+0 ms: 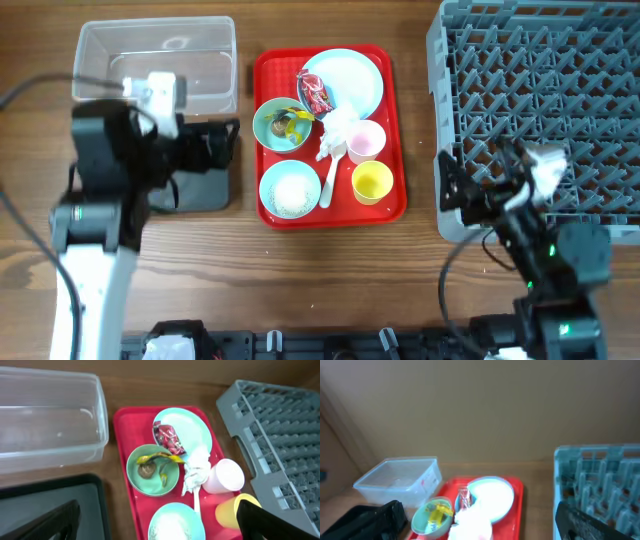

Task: Sort waste into correct bins and load items into the dishwasher rack
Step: 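Grasp yellow wrapper from green bowl with left gripper, drop in clear bin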

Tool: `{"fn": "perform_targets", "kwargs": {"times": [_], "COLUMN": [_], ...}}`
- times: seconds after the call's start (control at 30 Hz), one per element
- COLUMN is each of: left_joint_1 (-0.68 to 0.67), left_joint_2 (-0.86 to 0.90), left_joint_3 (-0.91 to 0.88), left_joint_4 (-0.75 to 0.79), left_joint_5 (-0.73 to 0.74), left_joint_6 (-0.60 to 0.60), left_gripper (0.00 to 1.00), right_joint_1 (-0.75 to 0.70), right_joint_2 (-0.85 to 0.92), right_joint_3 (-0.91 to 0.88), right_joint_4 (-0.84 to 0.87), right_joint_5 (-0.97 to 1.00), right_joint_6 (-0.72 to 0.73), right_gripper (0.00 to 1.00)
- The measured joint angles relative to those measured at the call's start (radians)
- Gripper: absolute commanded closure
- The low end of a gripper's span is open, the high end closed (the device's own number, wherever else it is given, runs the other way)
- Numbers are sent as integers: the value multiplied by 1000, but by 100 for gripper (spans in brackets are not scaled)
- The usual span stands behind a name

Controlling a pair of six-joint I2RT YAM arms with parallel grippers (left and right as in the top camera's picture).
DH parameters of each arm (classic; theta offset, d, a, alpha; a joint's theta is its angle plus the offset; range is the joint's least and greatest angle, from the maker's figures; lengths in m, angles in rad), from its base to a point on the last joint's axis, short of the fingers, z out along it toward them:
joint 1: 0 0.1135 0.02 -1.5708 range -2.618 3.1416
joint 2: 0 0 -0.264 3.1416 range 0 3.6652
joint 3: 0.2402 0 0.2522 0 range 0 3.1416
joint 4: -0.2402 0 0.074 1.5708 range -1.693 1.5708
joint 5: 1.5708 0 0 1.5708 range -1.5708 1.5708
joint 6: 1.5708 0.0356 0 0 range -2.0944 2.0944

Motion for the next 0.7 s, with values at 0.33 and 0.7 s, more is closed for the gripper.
{"fn": "perform_targets", "kwargs": {"times": [0.33, 0.7], "left_joint_1": [-249, -360], "left_joint_2": [499, 708], "left_joint_3": [308, 308], "left_joint_4": [-131, 64], "left_joint_5": [-58, -164], "left_joint_6": [98, 219], "left_gripper": [0, 0], "right_joint_1": [0, 0], "right_joint_2": [623, 851], "right_joint_3": [642, 681], "right_joint_4": [-574, -671], "right_joint_5": [-159, -145], "right_joint_6": [-209, -310], "right_gripper": [0, 5]}}
